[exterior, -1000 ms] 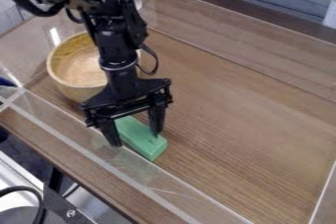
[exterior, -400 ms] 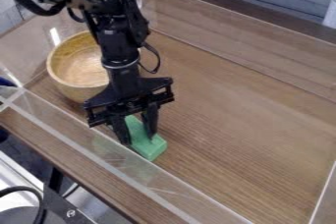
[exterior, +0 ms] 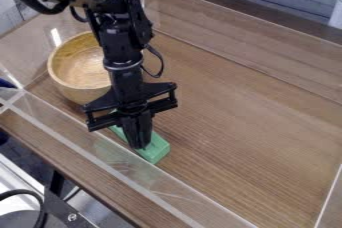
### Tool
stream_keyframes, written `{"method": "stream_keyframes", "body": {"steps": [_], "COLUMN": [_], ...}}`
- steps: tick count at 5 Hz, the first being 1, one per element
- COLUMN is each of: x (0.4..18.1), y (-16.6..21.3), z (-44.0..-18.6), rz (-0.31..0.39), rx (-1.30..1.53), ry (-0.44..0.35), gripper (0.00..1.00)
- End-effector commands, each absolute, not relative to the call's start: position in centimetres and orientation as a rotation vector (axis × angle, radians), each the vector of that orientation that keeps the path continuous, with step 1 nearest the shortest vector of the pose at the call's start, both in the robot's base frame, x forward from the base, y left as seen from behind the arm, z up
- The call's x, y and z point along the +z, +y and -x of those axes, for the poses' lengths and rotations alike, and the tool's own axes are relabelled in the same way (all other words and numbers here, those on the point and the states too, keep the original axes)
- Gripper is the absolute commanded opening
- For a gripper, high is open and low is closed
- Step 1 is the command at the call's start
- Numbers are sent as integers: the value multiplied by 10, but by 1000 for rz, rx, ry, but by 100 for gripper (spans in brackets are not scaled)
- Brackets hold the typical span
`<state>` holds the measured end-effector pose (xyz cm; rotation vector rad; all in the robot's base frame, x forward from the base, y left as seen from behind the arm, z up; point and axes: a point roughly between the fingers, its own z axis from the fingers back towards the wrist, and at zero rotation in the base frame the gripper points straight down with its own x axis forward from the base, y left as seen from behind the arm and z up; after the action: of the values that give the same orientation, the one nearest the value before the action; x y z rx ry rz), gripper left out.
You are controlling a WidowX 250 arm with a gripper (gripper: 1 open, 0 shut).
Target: Put the green block in the brown bowl
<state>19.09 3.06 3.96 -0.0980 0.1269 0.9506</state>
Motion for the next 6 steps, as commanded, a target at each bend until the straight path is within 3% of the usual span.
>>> {"method": "stream_keyframes", "body": {"steps": [1, 3, 4, 6], "x": [64, 106, 92, 77], "y": [32, 30, 31, 34], "z": [-205, -222, -220, -219], "rz": [134, 188, 188, 181], "rx": [939, 920, 938, 972], "ry": [77, 80, 72, 67], "gripper": [0, 0, 100, 100]}}
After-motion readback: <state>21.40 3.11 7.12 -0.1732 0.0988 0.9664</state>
